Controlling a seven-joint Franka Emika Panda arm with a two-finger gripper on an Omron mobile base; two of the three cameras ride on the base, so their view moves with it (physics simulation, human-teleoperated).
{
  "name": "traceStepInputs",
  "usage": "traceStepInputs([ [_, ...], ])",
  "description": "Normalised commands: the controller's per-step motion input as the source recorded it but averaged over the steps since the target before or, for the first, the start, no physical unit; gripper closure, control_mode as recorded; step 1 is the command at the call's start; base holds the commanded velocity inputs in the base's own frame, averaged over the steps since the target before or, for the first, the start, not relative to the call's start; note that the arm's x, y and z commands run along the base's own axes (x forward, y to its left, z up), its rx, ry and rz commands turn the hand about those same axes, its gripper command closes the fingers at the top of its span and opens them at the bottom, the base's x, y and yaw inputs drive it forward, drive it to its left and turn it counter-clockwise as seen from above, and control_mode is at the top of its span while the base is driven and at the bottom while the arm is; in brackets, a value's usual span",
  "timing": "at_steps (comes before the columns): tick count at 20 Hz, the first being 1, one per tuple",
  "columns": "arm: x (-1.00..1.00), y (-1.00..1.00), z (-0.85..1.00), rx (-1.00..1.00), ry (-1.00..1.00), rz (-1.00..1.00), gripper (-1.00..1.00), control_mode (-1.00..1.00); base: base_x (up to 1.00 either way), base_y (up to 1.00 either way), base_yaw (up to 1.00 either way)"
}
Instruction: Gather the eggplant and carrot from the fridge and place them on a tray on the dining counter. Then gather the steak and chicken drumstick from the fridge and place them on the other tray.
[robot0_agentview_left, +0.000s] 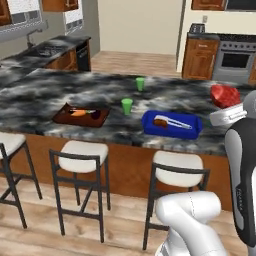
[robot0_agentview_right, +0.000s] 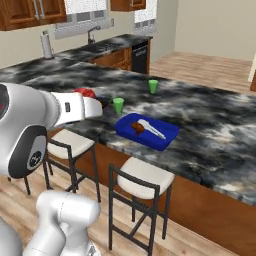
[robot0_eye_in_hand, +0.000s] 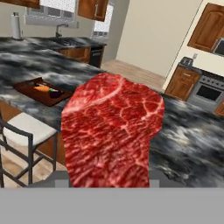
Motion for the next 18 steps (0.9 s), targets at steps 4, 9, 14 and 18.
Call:
traceStepInputs([
  [4,0.0,0.0,0.0,0.0,0.0,0.0,1.0,1.0,0.57,0.24,-0.37],
  [9,0.0,0.0,0.0,0.0,0.0,0.0,1.0,1.0,0.65,0.29,-0.35],
  [14,0.0,0.0,0.0,0.0,0.0,0.0,1.0,1.0,0.68,0.34,-0.33],
  [18,0.0,0.0,0.0,0.0,0.0,0.0,1.0,1.0,0.74,0.35,-0.31],
])
